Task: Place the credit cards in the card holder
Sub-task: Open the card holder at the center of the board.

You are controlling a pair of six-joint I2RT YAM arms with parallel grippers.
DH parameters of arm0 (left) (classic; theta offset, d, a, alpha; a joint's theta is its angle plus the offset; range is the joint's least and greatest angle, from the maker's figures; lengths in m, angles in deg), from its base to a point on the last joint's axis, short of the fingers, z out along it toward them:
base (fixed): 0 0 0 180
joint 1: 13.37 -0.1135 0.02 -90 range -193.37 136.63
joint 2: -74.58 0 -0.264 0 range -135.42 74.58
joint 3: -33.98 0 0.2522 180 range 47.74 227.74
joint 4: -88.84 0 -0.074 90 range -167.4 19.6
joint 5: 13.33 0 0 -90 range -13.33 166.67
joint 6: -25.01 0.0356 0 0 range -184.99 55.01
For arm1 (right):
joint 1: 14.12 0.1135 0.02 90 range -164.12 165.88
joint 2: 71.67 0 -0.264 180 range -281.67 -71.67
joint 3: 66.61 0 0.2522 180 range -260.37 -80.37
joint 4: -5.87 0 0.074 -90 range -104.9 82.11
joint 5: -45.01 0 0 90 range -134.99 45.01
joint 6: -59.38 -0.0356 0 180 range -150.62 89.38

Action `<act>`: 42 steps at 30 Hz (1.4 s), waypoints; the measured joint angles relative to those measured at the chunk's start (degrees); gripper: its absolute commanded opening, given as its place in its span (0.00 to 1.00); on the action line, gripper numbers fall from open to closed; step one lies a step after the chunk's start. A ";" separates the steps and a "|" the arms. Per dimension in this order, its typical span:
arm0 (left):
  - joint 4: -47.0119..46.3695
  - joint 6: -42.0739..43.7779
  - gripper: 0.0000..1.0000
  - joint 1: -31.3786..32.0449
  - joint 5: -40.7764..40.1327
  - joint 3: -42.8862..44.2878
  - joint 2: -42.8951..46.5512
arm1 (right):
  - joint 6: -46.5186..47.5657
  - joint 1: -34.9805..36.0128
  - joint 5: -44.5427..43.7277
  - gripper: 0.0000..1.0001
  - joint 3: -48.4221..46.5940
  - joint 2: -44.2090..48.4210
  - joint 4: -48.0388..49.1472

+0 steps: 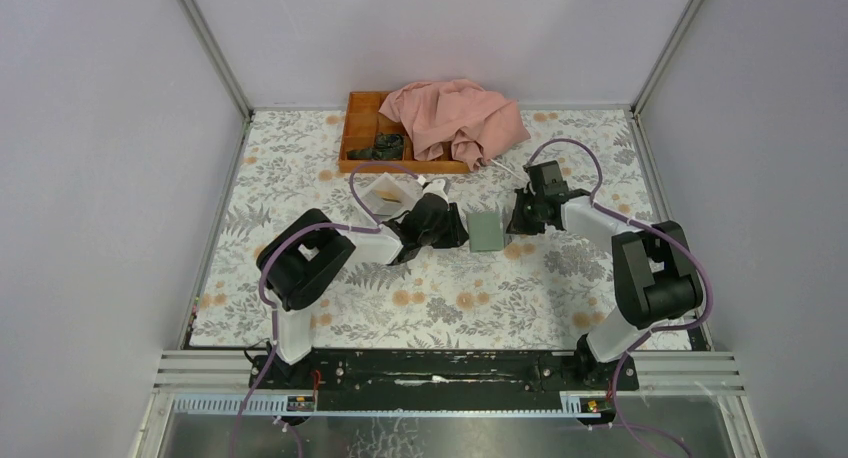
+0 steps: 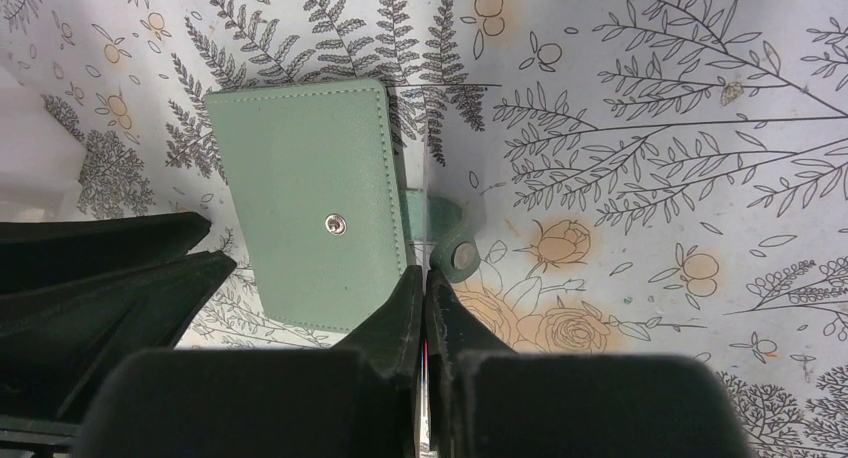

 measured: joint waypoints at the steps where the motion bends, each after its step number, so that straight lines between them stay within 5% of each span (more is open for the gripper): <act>1: -0.04 0.00 0.43 0.00 0.00 0.00 -0.02 | 0.00 -0.13 0.35 0.00 0.26 0.26 0.15; 42: -3.23 -0.04 0.43 0.00 -0.02 -0.46 -0.98 | -3.28 -3.50 9.97 0.00 6.69 3.43 8.63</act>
